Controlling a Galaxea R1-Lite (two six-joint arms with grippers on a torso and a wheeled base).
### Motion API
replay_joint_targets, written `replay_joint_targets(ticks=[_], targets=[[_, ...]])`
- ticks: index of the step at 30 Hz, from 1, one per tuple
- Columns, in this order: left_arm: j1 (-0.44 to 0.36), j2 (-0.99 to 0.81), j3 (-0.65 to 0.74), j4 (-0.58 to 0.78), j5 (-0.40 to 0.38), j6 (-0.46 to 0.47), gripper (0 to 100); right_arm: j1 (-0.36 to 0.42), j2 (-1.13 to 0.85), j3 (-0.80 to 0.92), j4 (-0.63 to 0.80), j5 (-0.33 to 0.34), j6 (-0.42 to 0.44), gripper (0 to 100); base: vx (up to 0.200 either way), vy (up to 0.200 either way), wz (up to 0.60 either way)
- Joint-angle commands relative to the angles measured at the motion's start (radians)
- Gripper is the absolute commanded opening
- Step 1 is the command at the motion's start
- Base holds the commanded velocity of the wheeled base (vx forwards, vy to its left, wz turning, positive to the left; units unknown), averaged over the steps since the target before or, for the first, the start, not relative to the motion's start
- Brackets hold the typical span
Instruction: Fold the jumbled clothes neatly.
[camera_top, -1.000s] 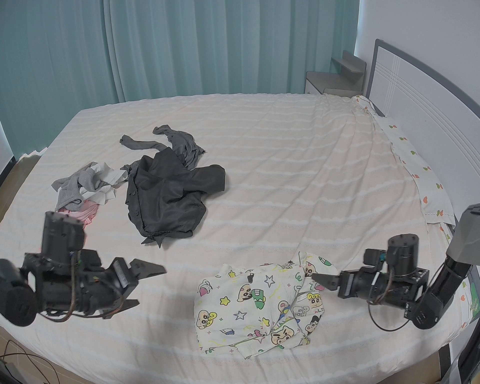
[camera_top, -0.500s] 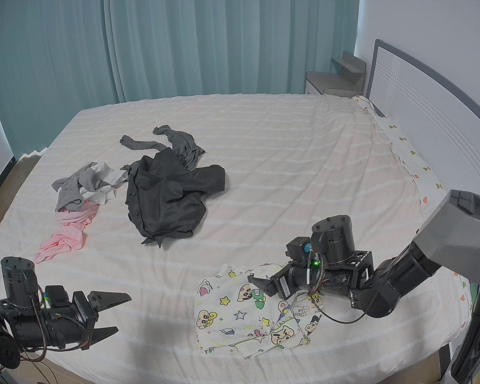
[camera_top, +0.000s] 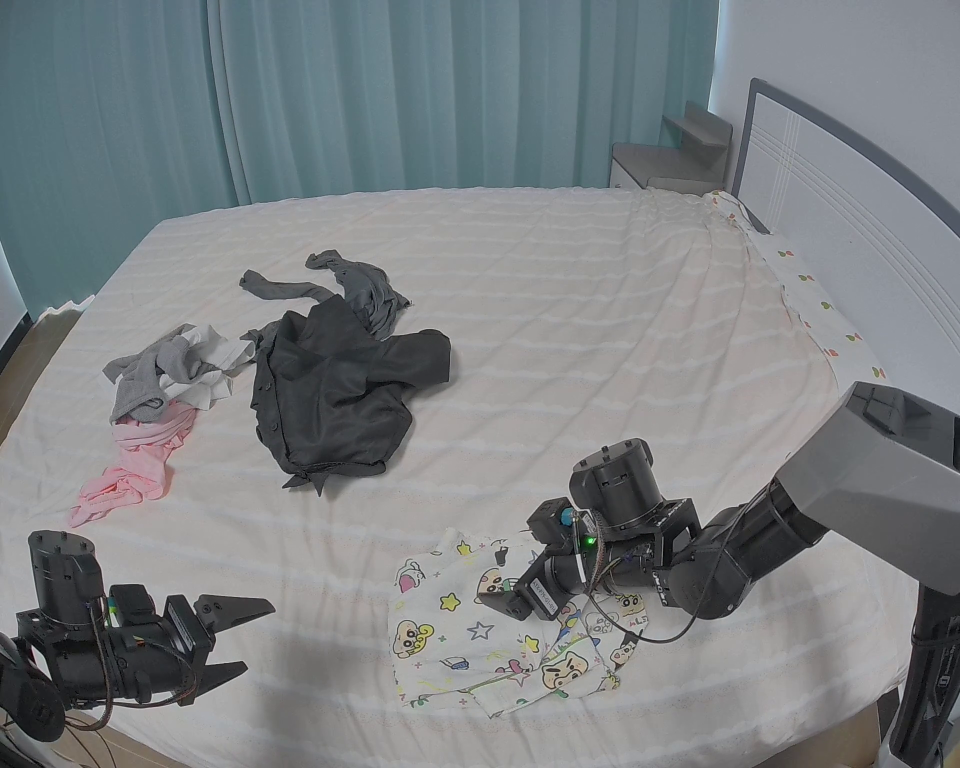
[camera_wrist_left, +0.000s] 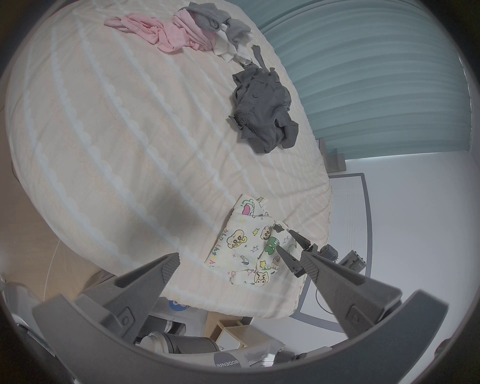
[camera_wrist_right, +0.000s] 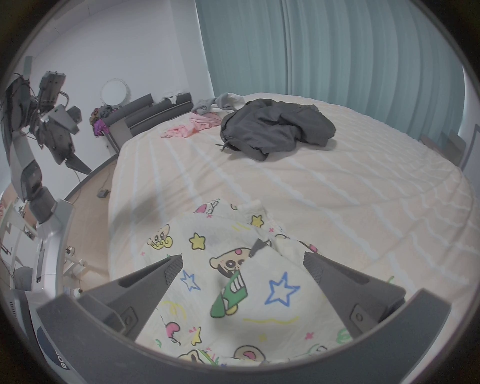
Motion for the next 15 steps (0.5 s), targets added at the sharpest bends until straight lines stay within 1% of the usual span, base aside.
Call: replay_joint_targets(ticks=[1, 11, 15], targets=[[0.003, 0.085, 0.026, -0.032, 0.0, 0.0, 100, -0.009, 0.01, -0.03, 0.013, 0.033, -0.006, 100, 0.0, 0.0, 0.0], [0.004, 0.086, 0.034, -0.045, 0.0, 0.0, 100, -0.035, 0.044, -0.069, 0.016, 0.042, -0.029, 100, 0.0, 0.0, 0.0], [0.004, 0.086, 0.034, -0.045, 0.0, 0.0, 100, -0.036, 0.044, -0.063, 0.057, 0.042, -0.038, 100, 0.0, 0.0, 0.0]])
